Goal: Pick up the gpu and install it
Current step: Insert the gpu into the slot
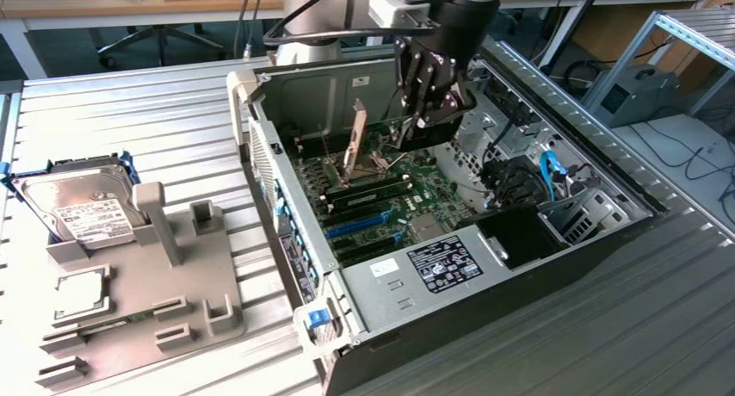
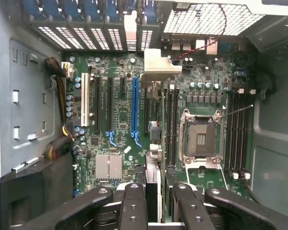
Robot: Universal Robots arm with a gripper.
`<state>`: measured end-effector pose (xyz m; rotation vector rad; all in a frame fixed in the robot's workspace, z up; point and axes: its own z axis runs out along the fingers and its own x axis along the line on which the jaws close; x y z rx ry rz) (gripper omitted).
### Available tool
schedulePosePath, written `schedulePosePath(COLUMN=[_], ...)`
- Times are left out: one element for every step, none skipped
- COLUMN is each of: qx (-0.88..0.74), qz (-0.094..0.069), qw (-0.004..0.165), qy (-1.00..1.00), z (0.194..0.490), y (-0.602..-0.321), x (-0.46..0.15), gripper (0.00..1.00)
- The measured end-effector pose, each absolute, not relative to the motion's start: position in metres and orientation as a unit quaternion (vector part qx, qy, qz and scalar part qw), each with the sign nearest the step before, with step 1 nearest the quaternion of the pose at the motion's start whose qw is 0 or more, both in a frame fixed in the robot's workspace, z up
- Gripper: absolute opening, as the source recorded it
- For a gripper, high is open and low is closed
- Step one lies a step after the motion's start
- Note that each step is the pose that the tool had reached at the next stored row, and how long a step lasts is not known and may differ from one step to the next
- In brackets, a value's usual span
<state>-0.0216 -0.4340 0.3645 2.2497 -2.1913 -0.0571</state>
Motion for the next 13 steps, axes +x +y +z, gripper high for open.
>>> schedulePosePath(qx=[0.716, 0.716, 0.716, 0.716, 0.716, 0.716, 0.716, 0.716, 0.716, 0.716, 0.716, 0.716, 0.716], qz=[-0.018, -0.018, -0.018, -0.018, -0.018, -0.018, -0.018, -0.018, -0.018, -0.018, -0.018, -0.018, -0.018], qw=[0.000, 0.000, 0.000, 0.000, 0.000, 0.000, 0.000, 0.000, 0.000, 0.000, 0.000, 0.000, 0.000], qy=[-0.698, -0.698, -0.698, -0.698, -0.698, -0.698, -0.698, -0.698, -0.698, -0.698, -0.698, -0.698, -0.698], z=[0.3644, 0.3643, 0.3641, 0.3639, 0.3637, 0.3631, 0.3628, 0.3623, 0.3619, 0.3615, 0.3612, 0.3608, 0.3606], y=[-0.4348, -0.4354, -0.4361, -0.4368, -0.4374, -0.4379, -0.4382, -0.4386, -0.4388, -0.4390, -0.4392, -0.4394, -0.4395], x=[-0.0219, -0.0222, -0.0225, -0.0227, -0.0230, -0.0233, -0.0235, -0.0238, -0.0240, -0.0242, -0.0244, -0.0247, -0.0249], gripper=[0.27, 0.27, 0.27, 0.27, 0.27, 0.27, 0.27, 0.27, 0.27, 0.27, 0.27, 0.27, 0.27])
